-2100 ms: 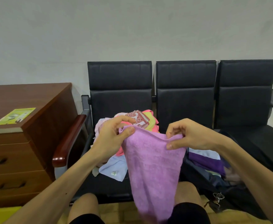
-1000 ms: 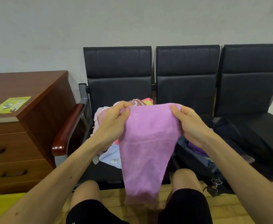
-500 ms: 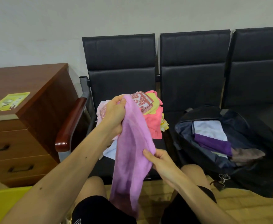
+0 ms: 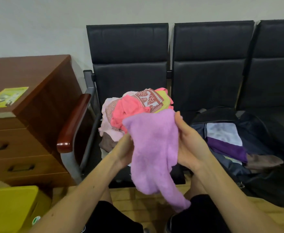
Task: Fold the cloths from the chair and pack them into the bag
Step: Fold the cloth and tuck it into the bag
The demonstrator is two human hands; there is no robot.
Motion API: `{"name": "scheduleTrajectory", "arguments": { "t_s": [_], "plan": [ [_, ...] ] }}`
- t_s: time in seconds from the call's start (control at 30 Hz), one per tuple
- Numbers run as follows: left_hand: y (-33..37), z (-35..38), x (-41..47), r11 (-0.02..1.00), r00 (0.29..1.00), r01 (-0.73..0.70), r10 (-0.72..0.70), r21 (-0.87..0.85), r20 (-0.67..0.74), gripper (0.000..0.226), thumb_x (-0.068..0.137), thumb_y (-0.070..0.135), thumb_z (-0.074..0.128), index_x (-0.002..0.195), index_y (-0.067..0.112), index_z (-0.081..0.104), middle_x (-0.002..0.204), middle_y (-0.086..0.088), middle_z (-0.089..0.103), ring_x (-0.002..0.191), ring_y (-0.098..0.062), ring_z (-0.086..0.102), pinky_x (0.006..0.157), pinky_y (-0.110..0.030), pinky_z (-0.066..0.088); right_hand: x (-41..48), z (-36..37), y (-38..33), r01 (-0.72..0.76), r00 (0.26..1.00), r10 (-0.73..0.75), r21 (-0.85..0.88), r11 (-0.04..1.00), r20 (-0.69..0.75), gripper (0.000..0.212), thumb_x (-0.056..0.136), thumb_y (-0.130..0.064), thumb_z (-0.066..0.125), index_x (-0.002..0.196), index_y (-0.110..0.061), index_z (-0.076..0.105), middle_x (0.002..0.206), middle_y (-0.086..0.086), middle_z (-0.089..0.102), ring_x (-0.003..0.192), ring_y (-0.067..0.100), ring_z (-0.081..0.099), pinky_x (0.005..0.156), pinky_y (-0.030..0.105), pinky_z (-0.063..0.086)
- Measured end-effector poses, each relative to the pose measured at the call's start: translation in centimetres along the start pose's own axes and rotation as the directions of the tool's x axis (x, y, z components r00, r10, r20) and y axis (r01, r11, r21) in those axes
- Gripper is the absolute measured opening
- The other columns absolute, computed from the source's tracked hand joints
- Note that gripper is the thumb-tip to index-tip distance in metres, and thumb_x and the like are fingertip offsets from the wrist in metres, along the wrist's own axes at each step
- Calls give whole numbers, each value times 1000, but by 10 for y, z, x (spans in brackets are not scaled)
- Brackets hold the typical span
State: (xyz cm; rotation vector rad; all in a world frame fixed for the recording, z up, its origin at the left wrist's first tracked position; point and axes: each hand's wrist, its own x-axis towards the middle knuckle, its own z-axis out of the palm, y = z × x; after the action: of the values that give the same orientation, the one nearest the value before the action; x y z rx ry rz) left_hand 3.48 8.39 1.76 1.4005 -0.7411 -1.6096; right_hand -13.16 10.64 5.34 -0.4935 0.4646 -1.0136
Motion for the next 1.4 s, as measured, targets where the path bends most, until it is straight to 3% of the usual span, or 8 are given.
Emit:
{"name": "scheduleTrajectory", "arguments": {
  "t_s": [0.2,0.47,0.6,0.73,0.97,1.13,1.23,1.4],
  "plan": [
    [-39,-2,-5,956,940,258,-214,-141,267,73,86,72,39,98,10,76,93,-10,76,86,-26,71,90,-41,48,14,-25,-23,126,960,-117,18,992,-253,57,97,-41,51,144,-9,46,140,19,55,129,38,53,114,52,35],
    [-26,-26,-10,982,853,181,-132,-49,505,60,56,25,96,107,4,74,105,-19,73,95,-32,71,85,-44,58,14,-46,-34,136,909,-198,-188,973,-368,53,87,-64,51,94,-13,62,89,11,70,76,23,69,69,39,57],
    [2,-22,-2,959,926,94,14,-266,378,40,75,23,80,107,1,73,105,-24,72,91,-31,72,80,-45,61,-2,-55,30,-189,958,62,-454,870,-280,105,49,-89,67,115,-7,69,106,31,68,106,44,65,93,55,51],
    [22,-21,-1,976,953,-1,66,-216,295,33,82,18,68,111,0,70,103,-20,73,93,-27,73,81,-39,61,-3,-60,43,-101,990,88,-112,989,-109,68,73,-38,83,129,-5,64,131,21,62,122,32,60,96,43,52],
    [32,-33,-3,992,938,-126,122,-10,325,34,89,5,63,123,4,64,119,-16,70,111,-30,68,91,-41,58,5,-59,6,39,963,-121,-319,947,-241,60,74,-23,79,125,3,62,121,20,63,104,27,61,79,32,53],
    [36,-36,-2,979,936,-161,112,123,334,39,90,11,65,128,4,61,120,-12,71,112,-27,68,93,-40,57,9,-48,-12,39,951,-171,-451,892,-256,39,92,-16,62,124,6,60,124,17,66,116,32,61,101,40,47],
    [40,-31,-4,965,954,-185,131,186,269,35,90,12,66,124,5,64,112,-8,74,101,-21,72,80,-34,61,7,-34,-22,63,935,-243,-554,830,-259,2,90,-9,65,88,-7,64,92,3,72,94,22,65,83,34,51],
    [50,-31,-3,969,981,-182,167,165,101,36,88,16,71,122,14,62,113,-7,71,93,-23,72,61,-39,60,6,-26,-35,156,879,-455,-816,557,-143,32,90,-5,67,76,-14,40,56,-17,58,60,-6,58,55,20,47]
  ]
}}
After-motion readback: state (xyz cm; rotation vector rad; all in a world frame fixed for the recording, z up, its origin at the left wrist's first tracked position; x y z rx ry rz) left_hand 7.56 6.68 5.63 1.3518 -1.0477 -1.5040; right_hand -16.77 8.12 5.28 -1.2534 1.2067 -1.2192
